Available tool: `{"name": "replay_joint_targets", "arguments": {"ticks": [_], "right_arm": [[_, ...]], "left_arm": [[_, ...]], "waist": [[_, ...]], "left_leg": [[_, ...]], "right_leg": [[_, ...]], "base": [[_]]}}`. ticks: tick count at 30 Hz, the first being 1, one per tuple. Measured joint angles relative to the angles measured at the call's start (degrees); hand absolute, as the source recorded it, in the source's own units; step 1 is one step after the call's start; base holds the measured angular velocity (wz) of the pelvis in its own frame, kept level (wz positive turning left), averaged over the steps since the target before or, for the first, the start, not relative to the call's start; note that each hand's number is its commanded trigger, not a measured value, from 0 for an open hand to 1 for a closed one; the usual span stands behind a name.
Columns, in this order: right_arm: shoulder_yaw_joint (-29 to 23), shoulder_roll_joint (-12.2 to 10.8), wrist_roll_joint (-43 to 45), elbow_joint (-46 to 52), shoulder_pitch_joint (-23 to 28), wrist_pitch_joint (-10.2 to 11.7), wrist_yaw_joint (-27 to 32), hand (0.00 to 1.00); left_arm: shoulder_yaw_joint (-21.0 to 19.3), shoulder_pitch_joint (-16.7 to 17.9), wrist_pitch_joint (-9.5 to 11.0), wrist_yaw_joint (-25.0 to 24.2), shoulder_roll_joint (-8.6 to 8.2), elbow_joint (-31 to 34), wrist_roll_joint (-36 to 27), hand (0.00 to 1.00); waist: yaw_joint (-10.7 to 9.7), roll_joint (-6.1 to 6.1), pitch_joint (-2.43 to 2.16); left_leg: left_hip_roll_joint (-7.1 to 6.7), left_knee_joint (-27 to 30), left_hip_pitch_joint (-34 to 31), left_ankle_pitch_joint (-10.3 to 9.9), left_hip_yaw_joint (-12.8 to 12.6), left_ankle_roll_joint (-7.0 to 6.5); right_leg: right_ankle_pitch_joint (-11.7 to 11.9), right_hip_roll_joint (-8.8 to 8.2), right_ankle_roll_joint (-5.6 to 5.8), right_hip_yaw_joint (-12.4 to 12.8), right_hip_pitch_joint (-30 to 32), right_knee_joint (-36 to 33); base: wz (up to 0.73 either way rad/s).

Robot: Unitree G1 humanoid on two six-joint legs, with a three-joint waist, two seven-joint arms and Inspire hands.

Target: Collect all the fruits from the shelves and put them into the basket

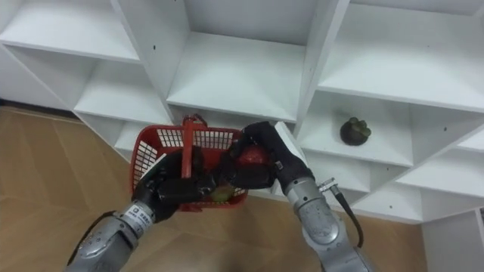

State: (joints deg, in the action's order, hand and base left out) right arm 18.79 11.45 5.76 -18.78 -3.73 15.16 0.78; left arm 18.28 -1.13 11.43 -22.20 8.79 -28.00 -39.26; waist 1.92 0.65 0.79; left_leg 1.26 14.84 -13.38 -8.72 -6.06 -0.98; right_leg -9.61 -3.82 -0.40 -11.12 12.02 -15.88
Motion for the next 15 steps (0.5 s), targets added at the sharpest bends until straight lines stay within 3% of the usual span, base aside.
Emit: {"name": "replay_joint_targets", "arguments": {"ticks": [15], "right_arm": [[0.1,1.3,-7.8,0.9,0.0,-0.3,-1.0,1.00]], "left_arm": [[2.2,0.4,-1.1,-1.2,0.93,3.0,-4.4,1.00]], "waist": [[-0.1,-0.65,0.03]], "left_leg": [[0.14,0.8,-0.9,0.0,-0.8,-0.03]], "right_leg": [[0.0,-0.13,-0.02,0.9,1.3,-1.1]], "base": [[-0.02]]}}
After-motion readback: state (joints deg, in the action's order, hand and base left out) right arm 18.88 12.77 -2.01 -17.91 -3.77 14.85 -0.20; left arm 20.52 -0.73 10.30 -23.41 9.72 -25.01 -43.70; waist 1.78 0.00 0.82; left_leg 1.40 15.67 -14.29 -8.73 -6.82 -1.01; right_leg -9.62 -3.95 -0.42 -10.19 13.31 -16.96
